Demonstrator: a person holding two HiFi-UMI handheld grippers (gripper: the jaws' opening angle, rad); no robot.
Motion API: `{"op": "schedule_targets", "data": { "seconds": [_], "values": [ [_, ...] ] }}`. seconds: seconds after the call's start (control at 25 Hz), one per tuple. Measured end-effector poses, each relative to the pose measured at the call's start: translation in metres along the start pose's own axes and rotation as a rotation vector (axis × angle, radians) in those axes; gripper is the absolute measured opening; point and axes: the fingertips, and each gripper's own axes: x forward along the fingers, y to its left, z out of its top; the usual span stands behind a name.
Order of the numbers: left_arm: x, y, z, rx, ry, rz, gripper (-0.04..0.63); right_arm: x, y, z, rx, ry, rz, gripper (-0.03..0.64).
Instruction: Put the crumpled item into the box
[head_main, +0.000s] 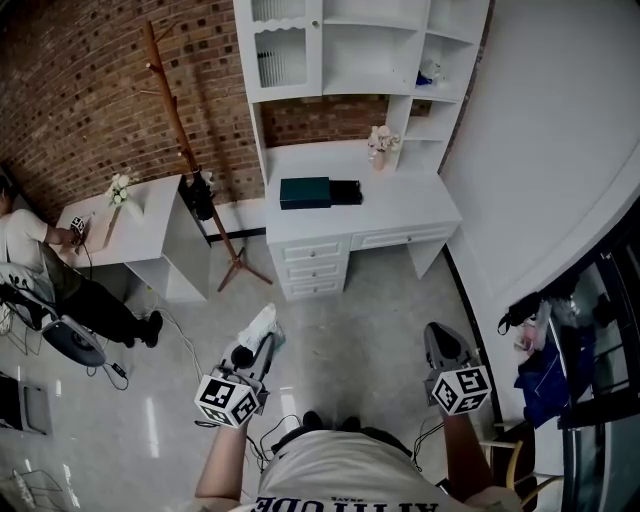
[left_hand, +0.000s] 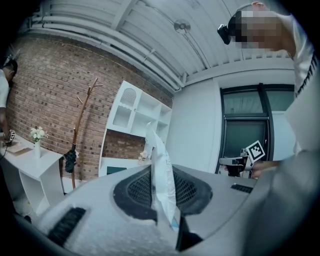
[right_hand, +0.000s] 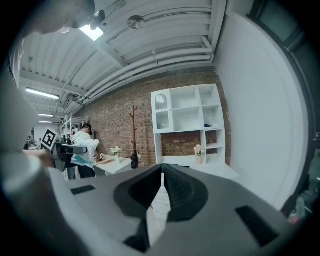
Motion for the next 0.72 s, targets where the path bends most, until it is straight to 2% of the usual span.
{"op": "schedule_targets", "data": {
  "seconds": [0.72],
  "values": [
    [-0.014,0.046,-0.005,0.012,0.024,-0.073,0.074,0.016,0.045,-0.009,0.009,0.015,-0.058,0.037]
  ]
}}
